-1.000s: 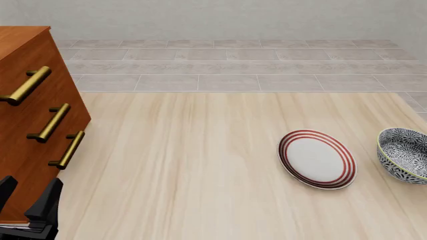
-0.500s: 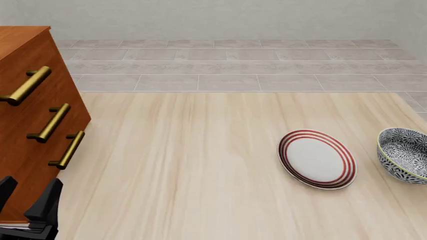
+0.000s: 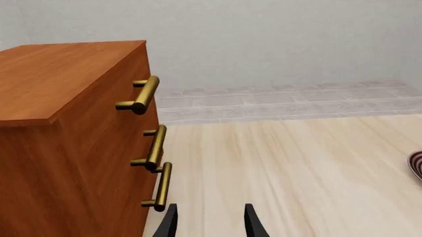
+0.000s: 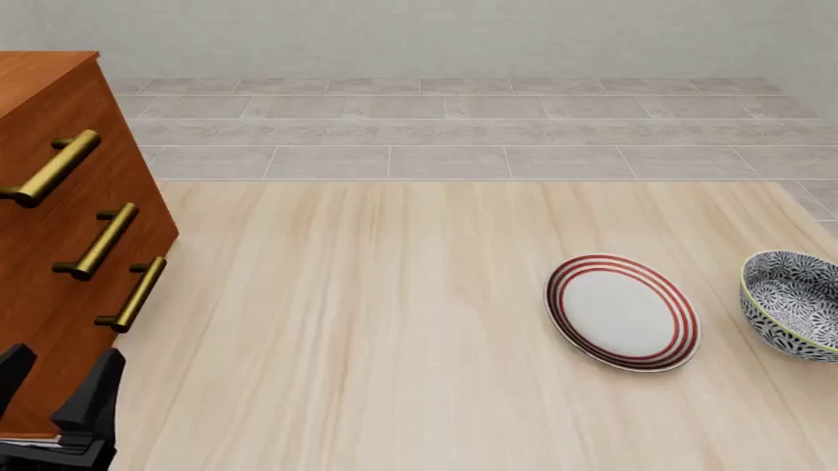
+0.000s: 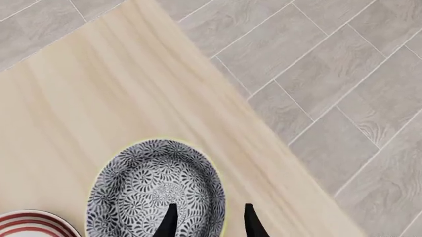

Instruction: Put the bowl on top of the cabinet.

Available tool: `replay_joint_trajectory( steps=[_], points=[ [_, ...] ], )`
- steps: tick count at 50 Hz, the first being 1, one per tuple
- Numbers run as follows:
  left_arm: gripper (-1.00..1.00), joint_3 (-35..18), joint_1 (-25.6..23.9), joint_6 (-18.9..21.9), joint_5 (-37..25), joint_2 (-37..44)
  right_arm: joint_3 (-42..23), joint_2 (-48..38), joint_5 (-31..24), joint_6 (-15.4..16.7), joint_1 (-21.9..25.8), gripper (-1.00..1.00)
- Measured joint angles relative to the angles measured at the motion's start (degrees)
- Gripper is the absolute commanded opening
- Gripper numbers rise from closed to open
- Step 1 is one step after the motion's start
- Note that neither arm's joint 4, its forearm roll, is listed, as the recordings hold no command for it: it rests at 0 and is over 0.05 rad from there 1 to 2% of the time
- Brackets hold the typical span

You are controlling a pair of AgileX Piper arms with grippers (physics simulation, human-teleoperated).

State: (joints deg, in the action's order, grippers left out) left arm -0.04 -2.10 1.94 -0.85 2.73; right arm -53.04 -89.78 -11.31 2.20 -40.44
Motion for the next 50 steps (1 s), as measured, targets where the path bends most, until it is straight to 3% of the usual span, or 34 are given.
replay_joint_trajectory(
  steps=[50],
  points=[
    [1.0,0.0,0.0,-0.1,-0.3,-0.4,3.0,-6.7,5.5,0.0,-1.1,1.0]
  ],
)
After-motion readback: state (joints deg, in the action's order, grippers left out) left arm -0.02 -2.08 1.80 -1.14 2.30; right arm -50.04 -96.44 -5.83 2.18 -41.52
